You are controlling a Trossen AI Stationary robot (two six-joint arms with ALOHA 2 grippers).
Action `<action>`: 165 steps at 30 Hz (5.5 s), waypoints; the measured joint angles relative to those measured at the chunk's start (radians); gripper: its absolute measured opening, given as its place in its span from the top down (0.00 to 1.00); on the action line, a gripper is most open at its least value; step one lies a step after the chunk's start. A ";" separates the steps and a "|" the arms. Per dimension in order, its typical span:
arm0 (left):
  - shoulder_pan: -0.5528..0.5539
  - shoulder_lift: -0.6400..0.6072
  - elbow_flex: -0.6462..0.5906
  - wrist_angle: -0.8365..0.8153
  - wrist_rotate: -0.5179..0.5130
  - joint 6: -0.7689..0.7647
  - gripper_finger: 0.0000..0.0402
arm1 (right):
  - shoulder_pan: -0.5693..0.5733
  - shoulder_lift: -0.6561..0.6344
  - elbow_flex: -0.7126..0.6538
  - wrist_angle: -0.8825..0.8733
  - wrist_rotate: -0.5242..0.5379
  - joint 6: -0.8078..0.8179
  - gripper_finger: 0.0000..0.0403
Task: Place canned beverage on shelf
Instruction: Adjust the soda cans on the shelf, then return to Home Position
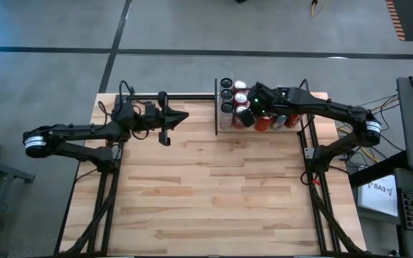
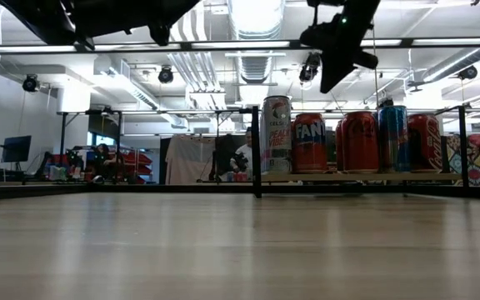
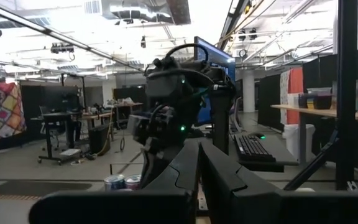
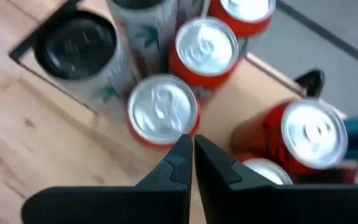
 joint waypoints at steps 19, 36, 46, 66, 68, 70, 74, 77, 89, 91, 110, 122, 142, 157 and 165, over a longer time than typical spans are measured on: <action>-0.015 0.005 0.000 0.010 0.000 0.008 1.00 | 0.019 -0.001 -0.033 -0.152 0.001 0.081 0.98; -0.015 0.005 0.000 0.013 0.000 0.009 1.00 | 0.019 0.018 -0.075 -0.103 0.010 0.083 0.98; -0.015 0.005 0.000 0.012 0.000 0.009 1.00 | 0.019 0.018 -0.108 -0.103 0.012 0.102 0.98; -0.016 0.005 0.000 0.011 0.000 0.009 1.00 | 0.018 0.018 -0.123 -0.107 0.037 0.111 0.98; -0.017 0.005 0.000 0.009 0.000 0.009 1.00 | 0.018 0.018 -0.123 -0.108 0.037 0.115 0.98; -0.017 0.005 0.000 0.008 0.000 0.009 1.00 | 0.018 0.018 -0.123 -0.114 0.037 0.118 0.98; -0.017 0.005 0.000 0.008 0.000 0.009 1.00 | 0.018 0.018 -0.123 -0.132 0.038 0.119 0.98; -0.017 0.005 0.000 0.008 0.000 0.009 1.00 | 0.018 0.018 -0.123 -0.133 0.038 0.119 0.98; -0.017 0.005 0.000 0.008 0.000 0.009 1.00 | 0.024 -0.028 -0.091 -0.126 0.063 0.089 0.98; -0.017 0.005 0.000 0.008 0.000 0.006 1.00 | 0.034 -0.046 -0.084 -0.115 0.064 0.073 0.98; -0.018 0.001 0.000 0.045 0.079 -0.054 1.00 | 0.350 -0.218 -0.144 0.227 0.063 -0.187 0.98; -0.018 -0.048 0.000 -0.039 0.145 -0.102 1.00 | 0.516 -0.306 -0.334 0.442 0.114 -0.178 0.98; -0.018 -0.469 -0.167 -0.376 0.244 -0.069 1.00 | 0.575 -0.550 -0.636 0.926 -0.020 -0.337 0.98; -0.017 -0.733 -0.342 -0.404 0.246 -0.069 1.00 | 0.575 -0.763 -0.909 1.162 -0.073 -0.364 0.98; -0.016 -0.797 -0.355 -0.434 0.246 -0.095 1.00 | 0.575 -0.895 -0.969 1.158 -0.077 -0.352 0.98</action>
